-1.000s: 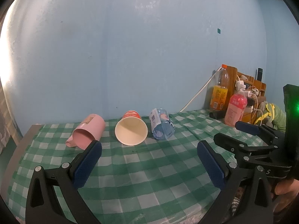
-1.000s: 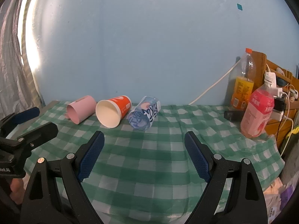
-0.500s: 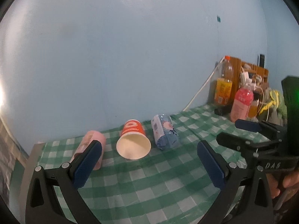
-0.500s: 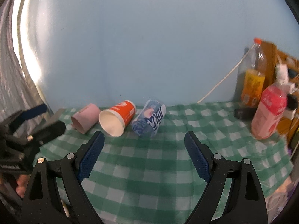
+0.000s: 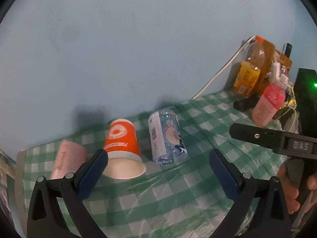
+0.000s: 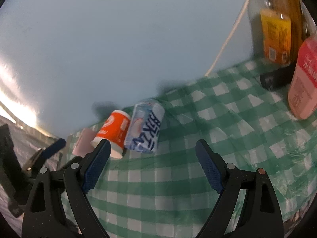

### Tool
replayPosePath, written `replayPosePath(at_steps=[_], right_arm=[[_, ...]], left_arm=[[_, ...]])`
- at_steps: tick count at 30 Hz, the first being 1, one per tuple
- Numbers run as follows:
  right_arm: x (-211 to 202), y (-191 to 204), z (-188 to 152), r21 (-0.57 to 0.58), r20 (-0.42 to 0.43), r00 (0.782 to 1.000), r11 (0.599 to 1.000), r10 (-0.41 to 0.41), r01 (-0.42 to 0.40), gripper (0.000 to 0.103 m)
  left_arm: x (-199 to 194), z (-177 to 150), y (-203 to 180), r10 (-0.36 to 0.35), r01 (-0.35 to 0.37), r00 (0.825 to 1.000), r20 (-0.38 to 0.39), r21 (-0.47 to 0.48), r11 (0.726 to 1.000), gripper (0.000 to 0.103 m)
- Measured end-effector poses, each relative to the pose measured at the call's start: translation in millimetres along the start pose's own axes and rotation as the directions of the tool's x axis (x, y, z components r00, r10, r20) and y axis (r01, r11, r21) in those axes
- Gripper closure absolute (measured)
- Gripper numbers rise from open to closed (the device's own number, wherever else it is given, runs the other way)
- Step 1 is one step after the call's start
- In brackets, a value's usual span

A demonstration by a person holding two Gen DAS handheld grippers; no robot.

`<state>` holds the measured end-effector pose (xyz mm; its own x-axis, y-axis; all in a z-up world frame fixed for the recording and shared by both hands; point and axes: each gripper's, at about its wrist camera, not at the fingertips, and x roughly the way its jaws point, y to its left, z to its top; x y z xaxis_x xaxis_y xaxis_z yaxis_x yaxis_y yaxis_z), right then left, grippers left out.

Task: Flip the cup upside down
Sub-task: 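Reach the left tool to the lying clear bottle and close on it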

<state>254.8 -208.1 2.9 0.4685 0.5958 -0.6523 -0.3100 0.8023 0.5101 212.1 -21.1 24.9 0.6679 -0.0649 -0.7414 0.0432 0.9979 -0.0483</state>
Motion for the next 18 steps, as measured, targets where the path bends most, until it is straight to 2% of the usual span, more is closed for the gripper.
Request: replayPosePath(at_steps=[6,11,13,18], right_arm=[[22.6,-25.7,16.2,0.078,-0.062,0.998,0.997,0.006,-0.001,0.017],[44.9,-42.5,25.0,0.151,-0.113,0.992,0.988,0.052,-0.034,0.017],[51.1,-48.7,27.9,0.185,-0.121,0.991,0.982,0.063,-0.040,0.017],[59.2,-58.2,33.0,0.208,-0.119,0.992,0.978,0.044,-0.019,0.017]], left_arm=[[51.1,14.0,-1.5,-0.007,0.002,0.993,-0.117,-0.042,0.999,0.000],[73.5,21.1,1.8,-0.023,0.010,0.990,-0.141,-0.087,0.996,0.000],[83.6,24.8,1.9,-0.049,0.032,0.985,-0.163,-0.105,0.994,0.000],[106.2,29.0,-4.2,-0.067,0.045,0.975,-0.213,-0.108,0.993,0.000]])
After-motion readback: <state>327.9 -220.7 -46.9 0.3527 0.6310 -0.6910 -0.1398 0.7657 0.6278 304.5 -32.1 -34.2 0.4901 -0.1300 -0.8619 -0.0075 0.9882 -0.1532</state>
